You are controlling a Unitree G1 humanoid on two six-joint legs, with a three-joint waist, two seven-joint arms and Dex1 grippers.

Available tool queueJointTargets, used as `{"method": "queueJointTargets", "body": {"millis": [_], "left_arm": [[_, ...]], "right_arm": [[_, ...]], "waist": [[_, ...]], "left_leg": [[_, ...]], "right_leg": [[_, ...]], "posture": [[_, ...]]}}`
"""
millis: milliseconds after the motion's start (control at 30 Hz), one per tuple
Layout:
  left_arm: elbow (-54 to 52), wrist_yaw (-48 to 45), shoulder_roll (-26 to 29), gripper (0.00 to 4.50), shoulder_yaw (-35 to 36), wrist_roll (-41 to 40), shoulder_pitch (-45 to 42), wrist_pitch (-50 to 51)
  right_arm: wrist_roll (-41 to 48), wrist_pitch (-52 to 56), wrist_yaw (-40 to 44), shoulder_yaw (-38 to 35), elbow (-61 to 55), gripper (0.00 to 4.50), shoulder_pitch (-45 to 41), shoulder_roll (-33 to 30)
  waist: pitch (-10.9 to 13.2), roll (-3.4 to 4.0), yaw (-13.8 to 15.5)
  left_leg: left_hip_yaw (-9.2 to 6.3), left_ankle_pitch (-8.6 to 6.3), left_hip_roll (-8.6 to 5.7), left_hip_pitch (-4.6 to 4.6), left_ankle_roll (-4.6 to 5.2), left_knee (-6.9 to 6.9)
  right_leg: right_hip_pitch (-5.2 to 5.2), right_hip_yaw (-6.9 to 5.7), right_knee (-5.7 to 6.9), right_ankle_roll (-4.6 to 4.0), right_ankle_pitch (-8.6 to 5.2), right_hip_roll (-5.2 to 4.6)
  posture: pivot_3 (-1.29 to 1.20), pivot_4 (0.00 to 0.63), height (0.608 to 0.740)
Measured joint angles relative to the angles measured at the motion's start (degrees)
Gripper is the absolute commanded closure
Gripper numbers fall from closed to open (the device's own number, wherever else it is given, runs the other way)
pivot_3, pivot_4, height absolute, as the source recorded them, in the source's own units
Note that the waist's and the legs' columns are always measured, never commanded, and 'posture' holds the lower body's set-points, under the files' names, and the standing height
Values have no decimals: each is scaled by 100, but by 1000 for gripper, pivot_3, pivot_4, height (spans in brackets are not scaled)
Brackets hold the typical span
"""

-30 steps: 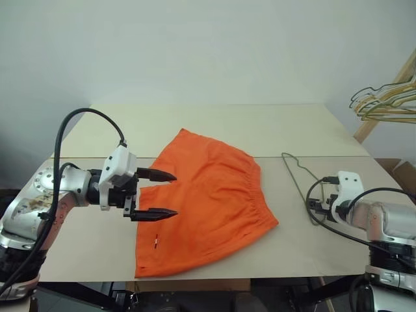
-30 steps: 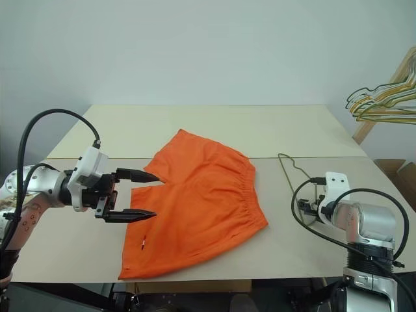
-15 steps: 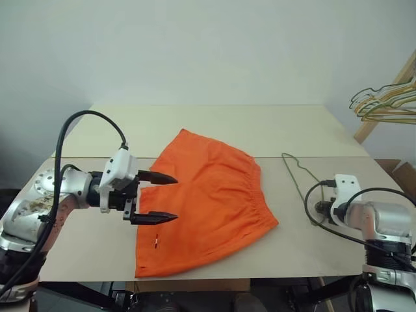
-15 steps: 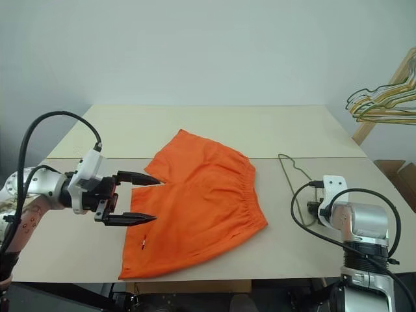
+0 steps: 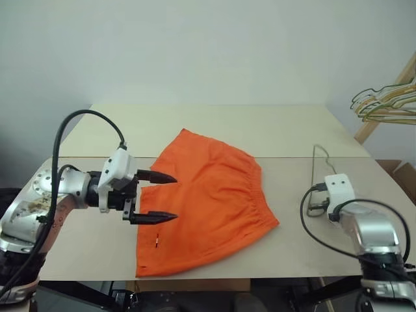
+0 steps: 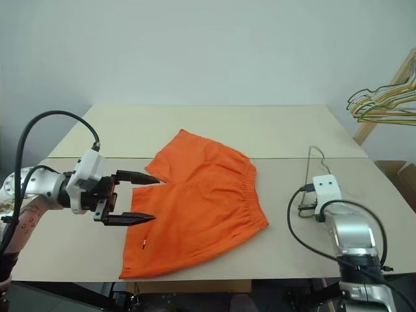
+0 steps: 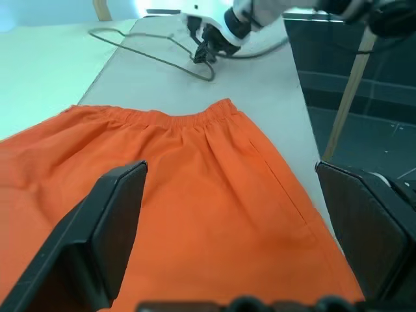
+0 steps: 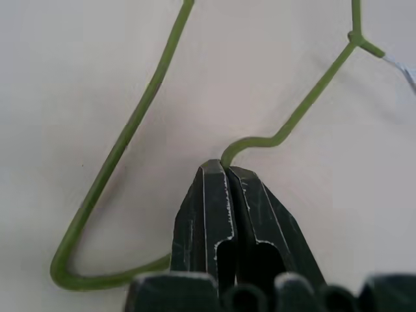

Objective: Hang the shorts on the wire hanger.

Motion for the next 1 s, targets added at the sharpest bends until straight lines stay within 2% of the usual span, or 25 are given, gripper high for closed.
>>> {"method": "queueJointTargets", "body": {"millis": [100, 167, 233, 300, 400, 533, 767, 867, 1000], "left_arm": [[400, 163, -171, 0, -71, 126, -553, 25], [610, 259, -204, 0, -80, 165, -796, 120], [767, 340, -209, 0, -193, 125, -1109, 638], [811, 368, -172, 0, -276, 61, -1257, 1012], [816, 355, -148, 0, -428, 57, -1392, 1392], [806, 334, -122, 0, -626, 125, -1483, 1594], [767, 258, -1, 0, -1405, 674, -1483, 1653], [759, 352, 9, 637, -1675, 1042, -1480, 1579], [764, 280, 3, 1837, -1699, 1087, -1478, 1516]], "right_arm": [[-945, -2687, 154, 594, -208, 4476, 225, -975], [-1440, -3955, 186, 753, -291, 4476, 223, -1359], [-2257, -5407, 139, 1128, -215, 4476, 232, -1972], [-2833, -6375, 58, 1343, -100, 4476, 227, -2246], [-3441, -7327, -79, 1493, 88, 4476, 135, -2326], [-3772, -7867, -260, 1477, 217, 4476, -151, -2215], [-3918, -8258, -279, 1451, 312, 4476, -553, -1931], [-3923, -8298, -258, 1445, 319, 4500, -633, -1858], [-3925, -8302, -245, 1419, 319, 4500, -663, -1813]], "waist": [[15, 24, -16], [13, 16, -46], [17, 10, -104], [17, 3, -147], [19, -1, -180], [19, -3, -223], [20, -6, -238], [21, -7, -237], [21, -7, -240]], "left_leg": [[-1, 1, -6, -2, -1, -3], [-2, 4, -1, 0, -7, -3], [2, 6, 5, 0, -9, 2], [3, 11, 6, 0, -19, 3], [6, 26, 7, 2, -44, 3], [7, 30, 11, 8, -51, 2], [7, 30, 10, 9, -51, 2], [8, 29, 9, 9, -50, 2], [8, 29, 10, 9, -49, 2]], "right_leg": [[-6, 0, 1, 8, -5, 3], [-4, 2, -1, 8, -5, 12], [-4, 8, -1, 9, -5, 10], [-3, 12, -1, 12, -6, 7], [-4, 16, 0, 12, -6, 7], [-2, 18, 5, 11, -5, 9], [0, 19, 4, 10, -5, 8], [0, 22, 5, 10, -5, 8], [0, 22, 5, 10, -5, 8]], "posture": [[-177, 0, 740], [-183, 0, 740], [-187, 0, 740], [-191, 0, 740], [-190, 0, 740], [-185, 0, 740], [-181, 0, 740], [-186, 0, 740], [-187, 0, 740]]}}
